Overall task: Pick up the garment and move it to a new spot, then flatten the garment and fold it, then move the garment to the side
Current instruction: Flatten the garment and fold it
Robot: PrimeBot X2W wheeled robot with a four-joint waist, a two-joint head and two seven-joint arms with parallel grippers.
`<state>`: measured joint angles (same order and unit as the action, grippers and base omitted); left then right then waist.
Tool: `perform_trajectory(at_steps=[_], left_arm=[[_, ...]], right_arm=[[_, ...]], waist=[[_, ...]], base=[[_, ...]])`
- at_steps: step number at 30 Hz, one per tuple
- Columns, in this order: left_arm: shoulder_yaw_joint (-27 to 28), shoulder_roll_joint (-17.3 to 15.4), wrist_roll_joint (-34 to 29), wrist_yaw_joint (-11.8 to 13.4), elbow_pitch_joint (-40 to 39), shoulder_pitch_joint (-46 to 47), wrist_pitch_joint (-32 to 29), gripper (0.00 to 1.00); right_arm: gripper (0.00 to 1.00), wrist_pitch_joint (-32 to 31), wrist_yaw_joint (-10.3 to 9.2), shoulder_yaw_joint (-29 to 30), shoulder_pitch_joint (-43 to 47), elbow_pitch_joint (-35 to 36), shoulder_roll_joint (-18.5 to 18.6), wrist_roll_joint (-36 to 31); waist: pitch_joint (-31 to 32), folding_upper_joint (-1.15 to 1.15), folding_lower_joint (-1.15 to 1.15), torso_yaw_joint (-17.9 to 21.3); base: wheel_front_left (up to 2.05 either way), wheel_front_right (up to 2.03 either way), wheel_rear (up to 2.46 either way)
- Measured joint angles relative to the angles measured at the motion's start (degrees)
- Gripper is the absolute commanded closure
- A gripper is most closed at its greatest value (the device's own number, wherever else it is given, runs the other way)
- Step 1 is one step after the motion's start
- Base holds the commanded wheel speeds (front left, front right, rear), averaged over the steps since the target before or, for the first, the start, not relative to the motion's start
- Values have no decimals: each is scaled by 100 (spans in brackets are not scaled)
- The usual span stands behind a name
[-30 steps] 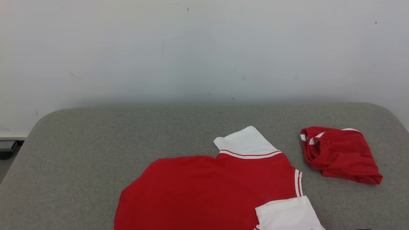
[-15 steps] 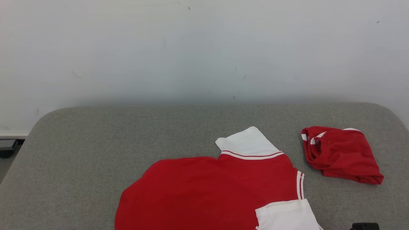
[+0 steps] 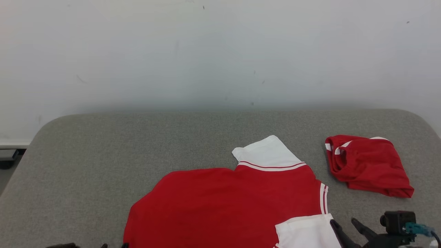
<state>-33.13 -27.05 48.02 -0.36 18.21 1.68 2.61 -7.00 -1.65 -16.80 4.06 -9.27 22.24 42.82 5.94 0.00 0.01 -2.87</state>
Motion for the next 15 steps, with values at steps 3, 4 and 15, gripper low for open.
perform_trajectory(at_steps=[3, 4, 15], left_arm=[[14, 4, -69, 83, -24, 150, 47, 0], [14, 11, -69, 83, -16, 220, 47, 0], [-57, 142, -122, -194, 378, 1280, -167, 0]], right_arm=[[0, -3, -77, -77, -284, -18, -5, -200], [0, -4, -94, -100, -375, -32, -16, -234], [0, -268, -134, -379, -1621, -559, -87, -573]], waist=[[-36, 0, 0, 0], [-51, 0, 0, -2], [-326, 1, 0, -70]], base=[[0, 0, 0], [0, 0, 0], [0, 0, 0]])
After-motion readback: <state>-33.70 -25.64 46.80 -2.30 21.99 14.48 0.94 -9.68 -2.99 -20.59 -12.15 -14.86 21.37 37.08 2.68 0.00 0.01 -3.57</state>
